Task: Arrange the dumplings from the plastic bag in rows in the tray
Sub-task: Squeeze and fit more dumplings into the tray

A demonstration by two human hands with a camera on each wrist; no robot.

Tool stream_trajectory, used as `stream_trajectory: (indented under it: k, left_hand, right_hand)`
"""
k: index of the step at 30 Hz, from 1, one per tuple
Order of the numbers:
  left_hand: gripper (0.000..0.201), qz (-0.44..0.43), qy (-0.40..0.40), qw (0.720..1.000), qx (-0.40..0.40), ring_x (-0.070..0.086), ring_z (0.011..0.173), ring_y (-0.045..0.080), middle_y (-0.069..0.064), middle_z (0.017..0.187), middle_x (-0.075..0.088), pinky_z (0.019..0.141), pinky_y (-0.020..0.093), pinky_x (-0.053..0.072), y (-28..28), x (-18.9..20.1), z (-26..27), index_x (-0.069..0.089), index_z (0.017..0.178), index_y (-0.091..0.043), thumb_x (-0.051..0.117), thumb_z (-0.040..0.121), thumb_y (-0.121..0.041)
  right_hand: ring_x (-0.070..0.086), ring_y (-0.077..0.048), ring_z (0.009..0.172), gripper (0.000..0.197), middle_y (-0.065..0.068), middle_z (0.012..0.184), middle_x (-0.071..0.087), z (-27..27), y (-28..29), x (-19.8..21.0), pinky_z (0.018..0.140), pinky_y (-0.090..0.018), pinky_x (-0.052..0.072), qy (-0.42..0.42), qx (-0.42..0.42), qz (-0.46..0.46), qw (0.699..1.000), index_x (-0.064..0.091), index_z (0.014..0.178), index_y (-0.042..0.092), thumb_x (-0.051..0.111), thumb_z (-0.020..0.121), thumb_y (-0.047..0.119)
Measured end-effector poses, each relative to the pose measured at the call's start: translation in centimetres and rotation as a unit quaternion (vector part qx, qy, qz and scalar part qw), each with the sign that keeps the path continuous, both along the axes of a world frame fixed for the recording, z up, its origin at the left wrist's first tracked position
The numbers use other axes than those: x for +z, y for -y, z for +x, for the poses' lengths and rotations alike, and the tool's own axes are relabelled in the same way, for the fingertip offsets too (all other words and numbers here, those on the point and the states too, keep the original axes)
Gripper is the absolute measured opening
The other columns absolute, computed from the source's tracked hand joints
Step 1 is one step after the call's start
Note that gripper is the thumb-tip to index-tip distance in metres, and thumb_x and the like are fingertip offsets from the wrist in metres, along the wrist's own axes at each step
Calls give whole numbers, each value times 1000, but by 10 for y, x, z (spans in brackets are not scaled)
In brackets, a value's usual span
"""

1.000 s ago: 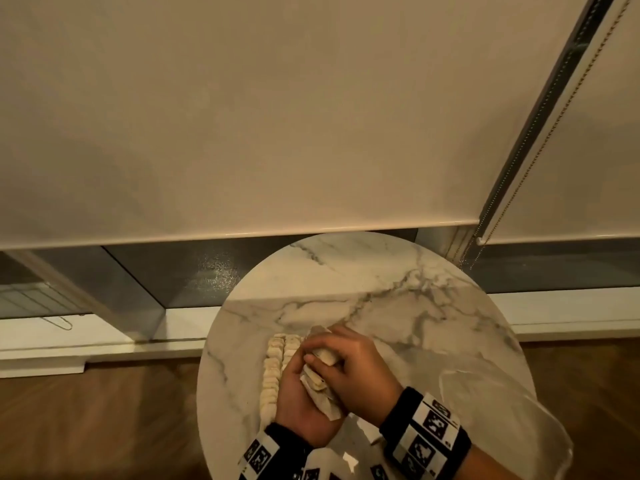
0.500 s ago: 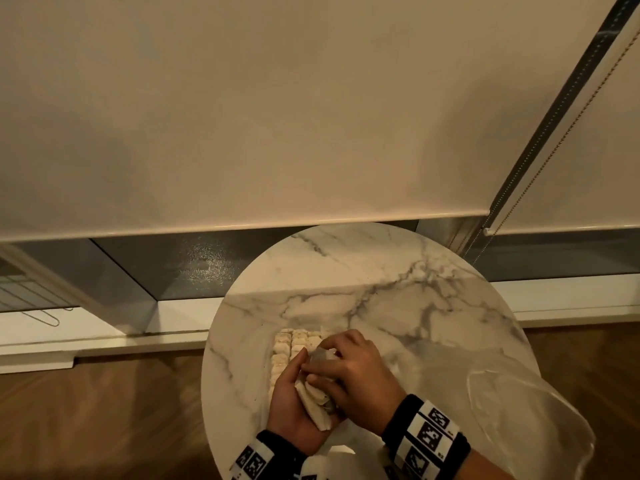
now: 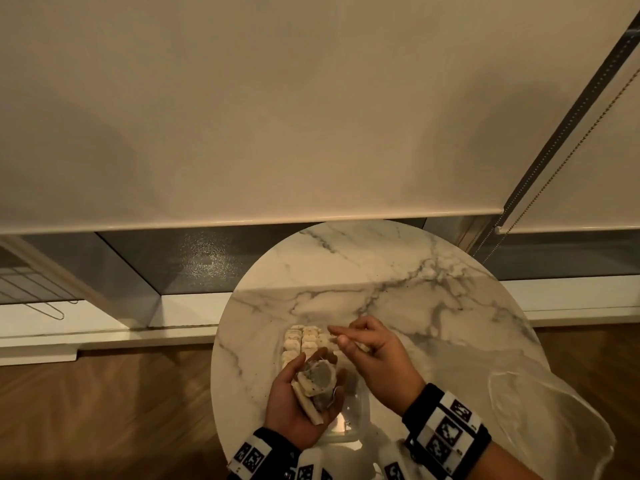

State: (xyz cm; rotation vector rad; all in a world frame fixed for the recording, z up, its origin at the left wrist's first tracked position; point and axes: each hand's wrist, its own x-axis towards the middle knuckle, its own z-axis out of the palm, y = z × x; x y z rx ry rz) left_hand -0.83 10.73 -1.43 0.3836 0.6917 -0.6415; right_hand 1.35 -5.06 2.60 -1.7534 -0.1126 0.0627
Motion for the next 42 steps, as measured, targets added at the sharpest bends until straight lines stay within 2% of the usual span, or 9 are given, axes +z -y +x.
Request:
stream_trajectory:
  k: [2,4,11,20,25,30,34,38,42]
  left_hand:
    - [35,7,-15,1000,13,69,81,33,13,104,69,69,40,56,-7,-6,1,74,104,-11,54,94,-39]
    - [33,6,-26,999,22,67,83,32,12,106,69,68,41,56,-16,-11,1,73,105,-13,55,93,-38]
    - [32,-9,-60,996,62,68,87,34,11,101,72,65,43,57,-41,-26,-4,71,106,-14,53,92,-36]
    - [34,-10,-71,994,84,70,79,33,9,102,70,61,42,59,-65,-29,-3,71,105,-13,50,95,-37]
    - [22,33,-65,996,44,68,77,30,9,94,70,57,36,59,-62,-16,3,72,98,-11,61,88,-27]
    - [24,93,1,994,-60,64,58,23,7,79,68,50,24,46,-47,-2,14,77,83,-10,79,67,-27]
    - [23,176,44,977,-111,56,56,18,6,76,64,35,16,29,-41,8,21,78,80,-13,74,80,-36]
    - [25,284,87,943,-150,54,55,16,7,73,62,39,17,22,-39,1,24,71,89,-11,71,88,-35]
    - [18,341,126,918,-156,53,53,18,10,72,62,43,20,24,-41,-9,25,72,90,-10,71,89,-29]
  right_hand:
    - [54,-9,55,18,2,77,63,3,2,5,54,-22,46,-64,-24,65,996,78,102,21,65,92,12]
    - [51,-14,50,14,-1,65,63,6,3,6,49,-26,47,-119,-47,104,986,77,100,12,65,92,11]
    - [67,-21,68,25,-16,77,70,8,8,-7,62,-30,57,-219,-97,191,952,65,111,4,69,87,0]
    - [72,-28,79,9,-22,87,72,11,7,-13,69,-35,60,-251,-121,187,942,62,98,0,63,93,7]
    - [71,-29,80,17,-23,92,65,16,1,-4,61,-29,60,-302,-97,429,845,55,86,7,65,80,-6]
    - [64,-21,73,27,-13,86,68,16,-18,-9,56,-27,48,-275,-47,253,927,65,107,9,69,83,-4]
    - [66,-20,74,24,-13,84,71,11,-34,-22,62,-27,51,-282,-80,203,934,67,108,4,70,85,-1]
    - [68,-24,70,21,-16,81,69,6,-38,-29,62,-31,53,-282,-88,149,944,65,98,0,75,80,-3]
    - [65,-19,68,25,-9,75,69,3,-38,-27,57,-30,50,-281,-56,57,956,66,96,8,81,80,19]
